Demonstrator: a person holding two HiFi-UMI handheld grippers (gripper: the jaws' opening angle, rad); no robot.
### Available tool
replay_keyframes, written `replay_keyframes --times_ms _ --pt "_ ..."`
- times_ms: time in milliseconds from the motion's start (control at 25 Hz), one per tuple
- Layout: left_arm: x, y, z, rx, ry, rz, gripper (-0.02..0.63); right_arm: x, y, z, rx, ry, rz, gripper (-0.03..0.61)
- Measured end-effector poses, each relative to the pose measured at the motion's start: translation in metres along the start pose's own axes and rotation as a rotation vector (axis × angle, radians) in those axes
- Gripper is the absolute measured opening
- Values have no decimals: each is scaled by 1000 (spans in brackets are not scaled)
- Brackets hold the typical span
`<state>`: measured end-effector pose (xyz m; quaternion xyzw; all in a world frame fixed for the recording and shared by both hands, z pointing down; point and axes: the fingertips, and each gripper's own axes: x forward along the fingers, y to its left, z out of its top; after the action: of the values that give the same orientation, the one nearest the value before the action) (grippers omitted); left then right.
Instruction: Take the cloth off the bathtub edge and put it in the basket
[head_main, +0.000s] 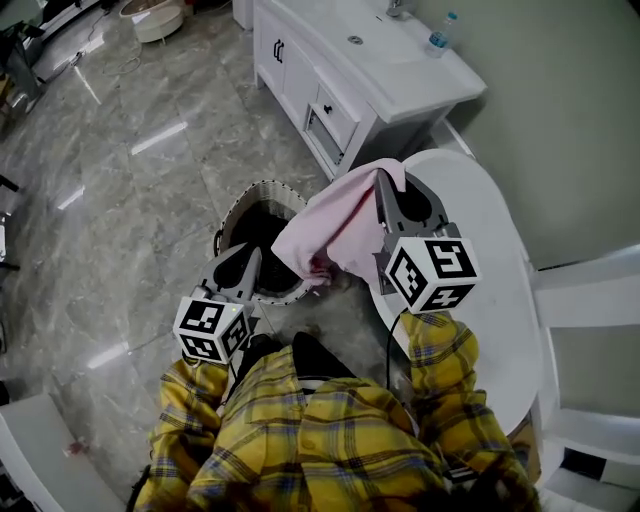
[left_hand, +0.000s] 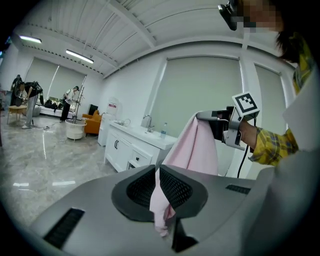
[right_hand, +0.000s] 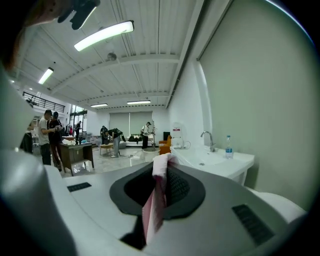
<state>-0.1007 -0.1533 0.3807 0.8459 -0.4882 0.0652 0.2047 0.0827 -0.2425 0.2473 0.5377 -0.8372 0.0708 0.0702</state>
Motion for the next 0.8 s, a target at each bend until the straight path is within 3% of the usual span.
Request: replay_keyframes --times_ms 240,800 --pt "-5 3 3 -1 -14 -2 23 10 25 44 -67 -50 75 48" --pt "-31 26 18 -23 -66 56 25 33 88 142 -108 -178 254 48"
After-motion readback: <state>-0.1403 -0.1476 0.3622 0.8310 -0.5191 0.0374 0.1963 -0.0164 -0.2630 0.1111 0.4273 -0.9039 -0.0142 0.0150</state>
